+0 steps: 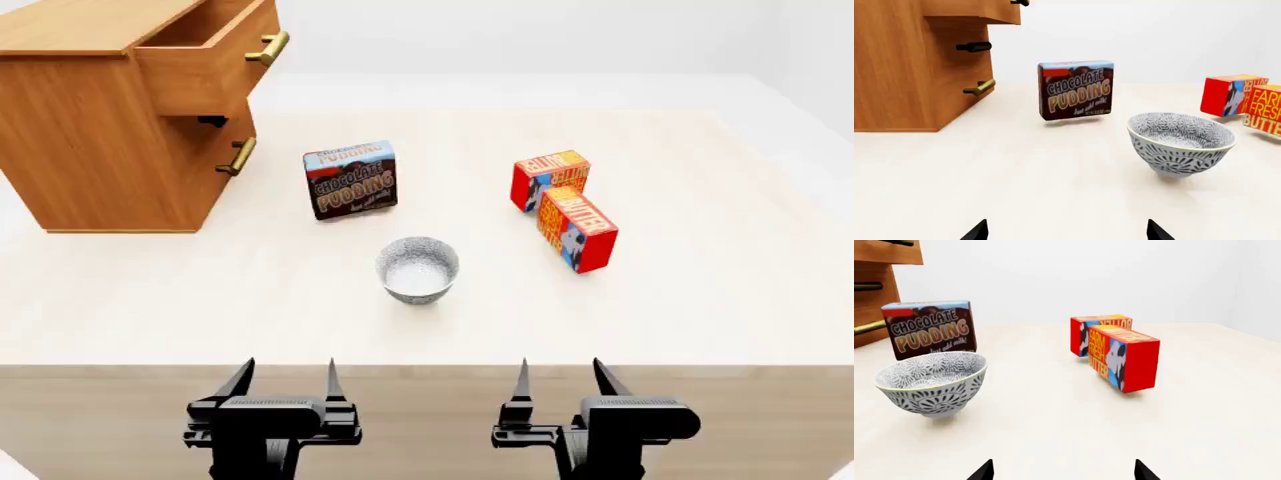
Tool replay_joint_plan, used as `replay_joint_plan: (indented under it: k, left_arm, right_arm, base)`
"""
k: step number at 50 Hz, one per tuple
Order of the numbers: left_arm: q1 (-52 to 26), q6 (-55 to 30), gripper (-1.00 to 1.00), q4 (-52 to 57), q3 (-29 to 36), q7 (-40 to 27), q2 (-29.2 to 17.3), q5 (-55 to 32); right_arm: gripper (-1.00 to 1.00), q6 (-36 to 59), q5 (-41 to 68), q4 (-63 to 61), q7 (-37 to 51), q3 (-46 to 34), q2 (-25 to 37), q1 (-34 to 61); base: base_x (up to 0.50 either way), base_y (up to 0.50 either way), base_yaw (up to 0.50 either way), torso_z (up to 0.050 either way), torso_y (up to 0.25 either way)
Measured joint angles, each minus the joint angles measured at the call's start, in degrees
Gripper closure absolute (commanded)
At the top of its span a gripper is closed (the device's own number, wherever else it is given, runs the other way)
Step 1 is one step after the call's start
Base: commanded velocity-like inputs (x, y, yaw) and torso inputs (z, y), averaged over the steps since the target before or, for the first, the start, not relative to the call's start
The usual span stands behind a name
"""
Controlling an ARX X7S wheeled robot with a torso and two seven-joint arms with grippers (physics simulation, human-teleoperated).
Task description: Put the bowl in the top drawer of the cabinet.
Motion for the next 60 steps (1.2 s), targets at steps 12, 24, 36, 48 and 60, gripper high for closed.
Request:
replay_joint_plan:
  k: [12, 24, 36, 48, 60]
  left_arm:
    - [0.1, 0.6, -1.0, -0.1, 2.0, -2.0, -1.4, -0.2]
    - [0.2, 0.8, -1.0, 0.0, 4.3, -3.7, -3.0, -0.3]
    - [0.1, 0.8, -1.0, -0.1, 5.8, -4.9, -4.1, -0.7]
    - [0.0, 0.6, -1.0, -0.1, 6.9, -5.6, -5.0, -1.7]
    - [-0.1, 0.5, -1.0, 0.0, 7.8, -6.3, -5.7, -2.6]
  right_arm:
    - [-1.0, 0.1, 1.2, 0.2, 1.7, -1.7, 1.3, 0.1]
    - [-1.0, 0.1, 2.8, 0.4, 3.4, -3.3, 2.7, 0.3]
    - [-1.0, 0.1, 4.0, 0.4, 4.6, -4.5, 3.7, 0.4]
    - [-1.0, -0.2, 5.3, 0.3, 5.4, -5.4, 4.5, 0.5]
    - [-1.0, -0.7, 6.3, 0.3, 6.2, -6.3, 5.4, 0.4]
  base:
    - [0.0, 0.0, 0.0, 0.0, 0.0]
    - [0.0, 0.0, 0.0, 0.032, 0.0]
    - [0.0, 0.0, 0.0, 0.05, 0.0]
    - [0.0, 0.0, 0.0, 0.05, 0.0]
    - [0.0, 0.0, 0.0, 0.05, 0.0]
